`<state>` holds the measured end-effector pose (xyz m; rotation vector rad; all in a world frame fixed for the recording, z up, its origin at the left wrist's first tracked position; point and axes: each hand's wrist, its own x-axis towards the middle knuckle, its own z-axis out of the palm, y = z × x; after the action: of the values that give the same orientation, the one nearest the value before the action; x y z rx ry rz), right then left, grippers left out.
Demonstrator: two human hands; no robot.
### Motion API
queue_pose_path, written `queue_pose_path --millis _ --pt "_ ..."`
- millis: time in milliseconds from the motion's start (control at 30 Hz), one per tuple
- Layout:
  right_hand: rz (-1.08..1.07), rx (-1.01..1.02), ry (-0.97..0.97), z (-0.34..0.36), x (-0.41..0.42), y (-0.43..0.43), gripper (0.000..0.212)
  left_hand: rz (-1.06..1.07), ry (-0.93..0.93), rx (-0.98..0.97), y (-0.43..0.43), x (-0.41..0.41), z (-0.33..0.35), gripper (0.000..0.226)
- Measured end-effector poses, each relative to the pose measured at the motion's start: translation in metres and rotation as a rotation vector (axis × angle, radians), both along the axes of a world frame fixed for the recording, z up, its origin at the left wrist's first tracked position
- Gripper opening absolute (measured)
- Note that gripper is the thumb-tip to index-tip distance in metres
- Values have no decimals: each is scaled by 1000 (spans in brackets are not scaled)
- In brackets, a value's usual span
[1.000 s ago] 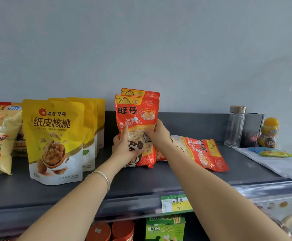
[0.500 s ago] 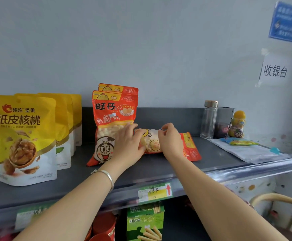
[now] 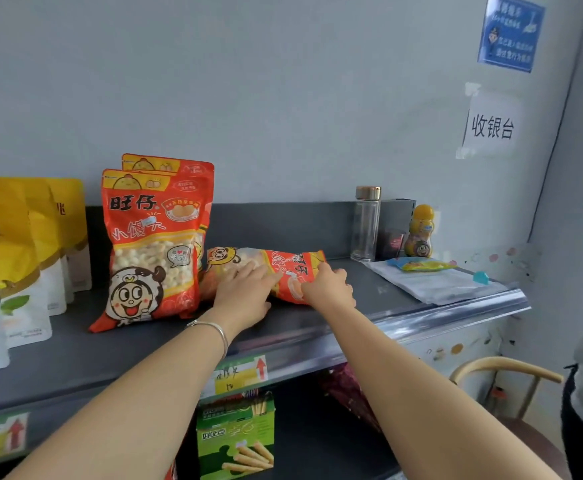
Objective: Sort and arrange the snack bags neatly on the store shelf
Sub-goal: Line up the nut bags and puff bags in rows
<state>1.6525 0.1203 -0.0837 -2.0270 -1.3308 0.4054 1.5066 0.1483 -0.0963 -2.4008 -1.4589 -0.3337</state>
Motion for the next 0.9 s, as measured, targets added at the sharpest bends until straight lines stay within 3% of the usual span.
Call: queue_pose_path --millis 200,400,533,600,667,767,833,900 --pt "53 26 71 -1 11 10 58 53 99 -12 15 17 8 59" --pt "45 154 195 -2 19 24 43 59 137 176 26 19 11 44" --pt "-15 372 669 4 18 36 74 100 33 209 26 23 18 37" --pt "-16 388 894 6 16 40 84 132 -35 234 25 25 23 33" --pt "77 300 1001 7 11 40 78 132 -154 224 20 31 31 31" --pt "237 235 1151 3 0 43 48 79 -323 117 9 41 40 35" --pt "184 284 1282 -2 -2 48 37 30 -425 -20 10 39 40 45" --pt "68 333 1348 -7 0 54 33 -82 -650 -208 17 30 39 52"
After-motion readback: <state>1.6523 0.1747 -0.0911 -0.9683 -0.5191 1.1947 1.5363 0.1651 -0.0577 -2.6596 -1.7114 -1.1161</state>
